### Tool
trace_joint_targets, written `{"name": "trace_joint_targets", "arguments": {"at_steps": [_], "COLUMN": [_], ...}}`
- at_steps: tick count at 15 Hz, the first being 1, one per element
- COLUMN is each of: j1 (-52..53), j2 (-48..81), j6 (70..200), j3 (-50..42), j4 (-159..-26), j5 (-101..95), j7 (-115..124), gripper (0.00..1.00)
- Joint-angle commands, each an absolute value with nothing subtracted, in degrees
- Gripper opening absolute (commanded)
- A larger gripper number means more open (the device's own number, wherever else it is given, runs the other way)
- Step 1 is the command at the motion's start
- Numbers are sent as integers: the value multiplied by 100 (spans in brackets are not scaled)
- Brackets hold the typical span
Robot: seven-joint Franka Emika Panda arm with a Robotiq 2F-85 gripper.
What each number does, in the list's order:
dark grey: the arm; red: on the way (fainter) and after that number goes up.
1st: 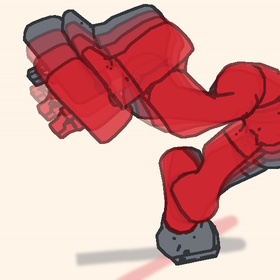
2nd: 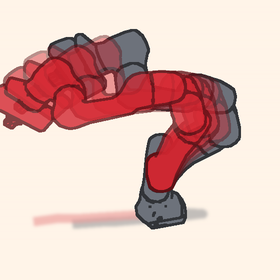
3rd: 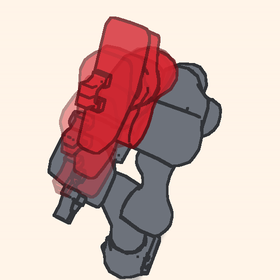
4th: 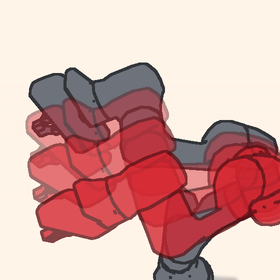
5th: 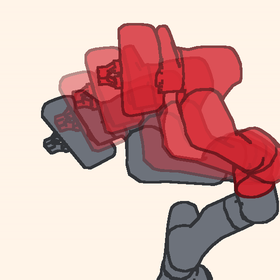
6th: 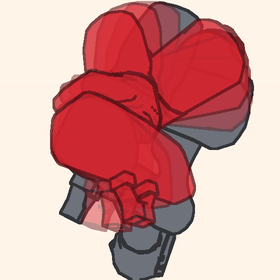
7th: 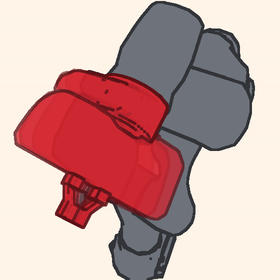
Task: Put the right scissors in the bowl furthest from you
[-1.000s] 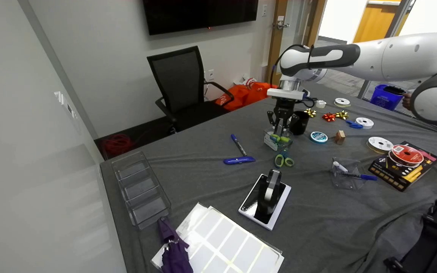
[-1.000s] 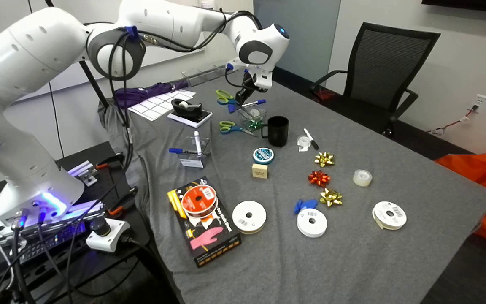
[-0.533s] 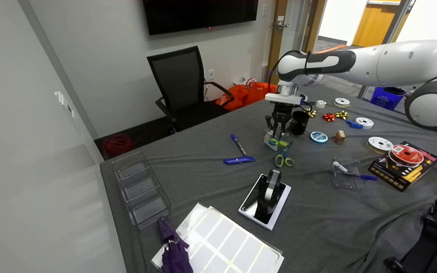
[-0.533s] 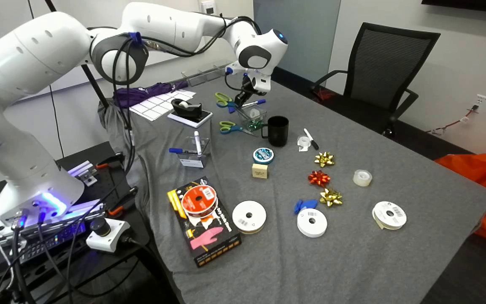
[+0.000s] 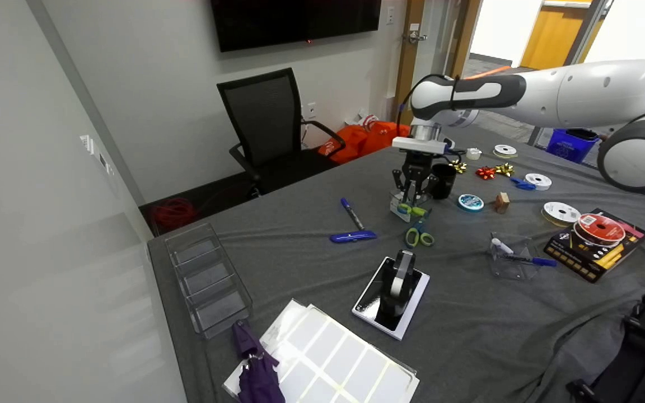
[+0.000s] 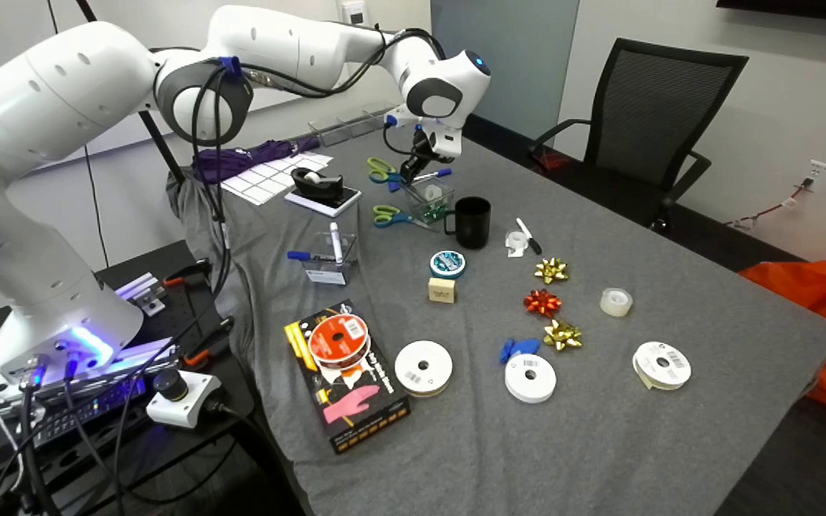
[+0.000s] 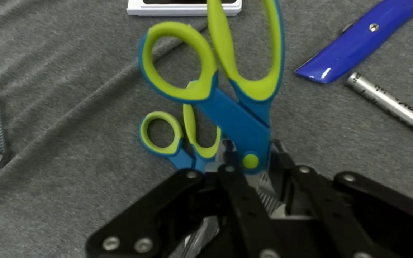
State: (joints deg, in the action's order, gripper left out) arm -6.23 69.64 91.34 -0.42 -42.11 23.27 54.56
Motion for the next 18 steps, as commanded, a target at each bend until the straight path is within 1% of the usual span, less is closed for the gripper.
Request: {"name": "trace_joint_targets", "arguments": {"at_steps": [1, 18], "j1": [-758, -858], "j2": [7081, 7467], "j6": [9080, 9283], "j3": [30, -20], "j4": [-3937, -3514], "j5": [2431, 2435], "j7": [5439, 5509], "gripper": [6, 6]}}
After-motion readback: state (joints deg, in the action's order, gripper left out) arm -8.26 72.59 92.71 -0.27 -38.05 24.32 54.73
